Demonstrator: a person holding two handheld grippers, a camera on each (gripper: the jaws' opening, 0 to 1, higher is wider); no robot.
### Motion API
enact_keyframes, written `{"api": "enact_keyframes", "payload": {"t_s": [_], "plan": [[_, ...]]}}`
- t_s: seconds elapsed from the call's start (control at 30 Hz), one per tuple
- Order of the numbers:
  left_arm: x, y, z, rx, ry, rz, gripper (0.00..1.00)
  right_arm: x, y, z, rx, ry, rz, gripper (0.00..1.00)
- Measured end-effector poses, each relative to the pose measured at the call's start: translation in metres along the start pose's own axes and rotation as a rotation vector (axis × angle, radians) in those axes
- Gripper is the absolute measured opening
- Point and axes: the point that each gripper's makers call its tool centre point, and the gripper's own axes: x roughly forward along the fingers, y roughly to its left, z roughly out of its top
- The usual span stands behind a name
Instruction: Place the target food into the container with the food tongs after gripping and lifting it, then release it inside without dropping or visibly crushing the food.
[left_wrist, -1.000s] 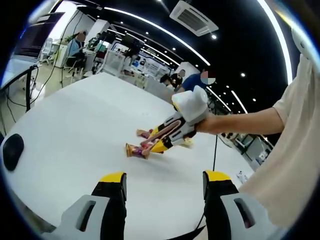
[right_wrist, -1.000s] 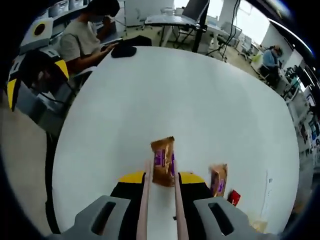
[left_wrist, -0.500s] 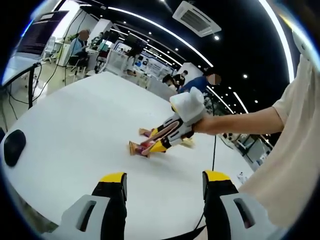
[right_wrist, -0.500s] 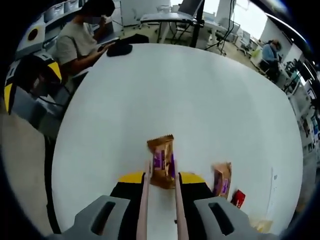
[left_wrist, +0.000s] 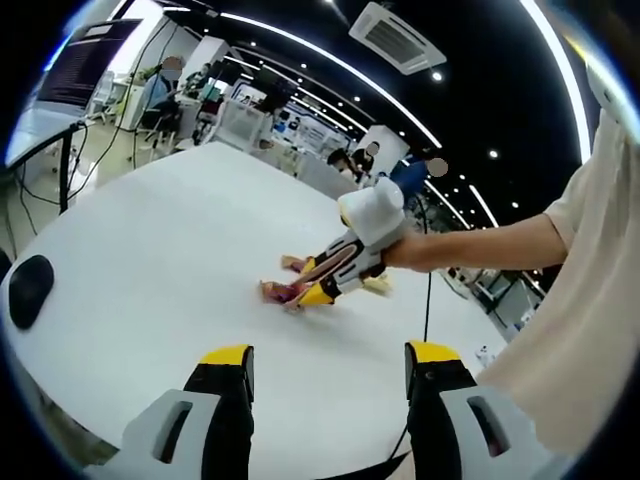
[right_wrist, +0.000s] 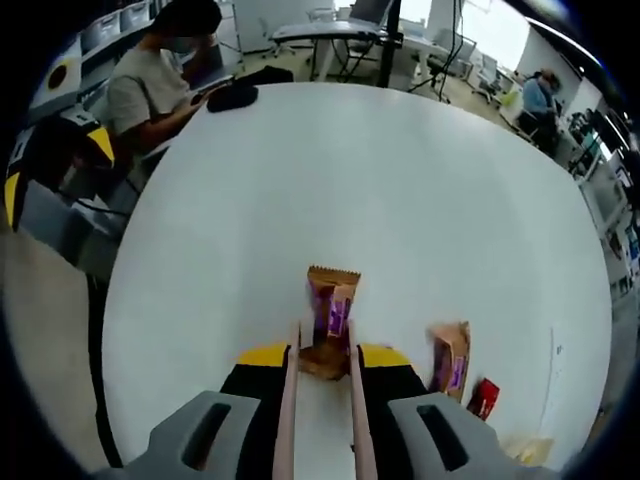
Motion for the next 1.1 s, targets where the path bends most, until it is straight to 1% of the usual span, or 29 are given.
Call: {"api": "enact_keyframes", "payload": {"t_s": [0.2,0.47,0.67,0.93,1.1], "plan": [[-0.0010,0.0012,-0.0016,-0.005,0.002,0.003,0.60,0.0005,-0.0006,0.0000,-0.004,-0.002,-0.002,0.24],[-0.0007,0.0007,-0.0011,-0.005,0.000,0.003,0.60,0.0003,-0.0020,0.0009,0.027,-0.012,-0.001,0.24],[-0.0016,0.0002,-0.0007,-0.004,-0.002,0.003,0.60,-0.0001,-0.0029,0.0013,0.030,-0.017,-0.010,0.24],[-0.0015,-0.0019,0.0000,0.000,-0.002,0.002,0.60,-0.0005,-0.0044,-0.0005,0.089,-0.039,-0.018,0.22],[-0.0018,-0.0027,0.0002,0.003,-0.001,0.001,0.60,-0.0004,-0.0058,-0.0014,0.102,-0.050,-0.023,0.21]]}}
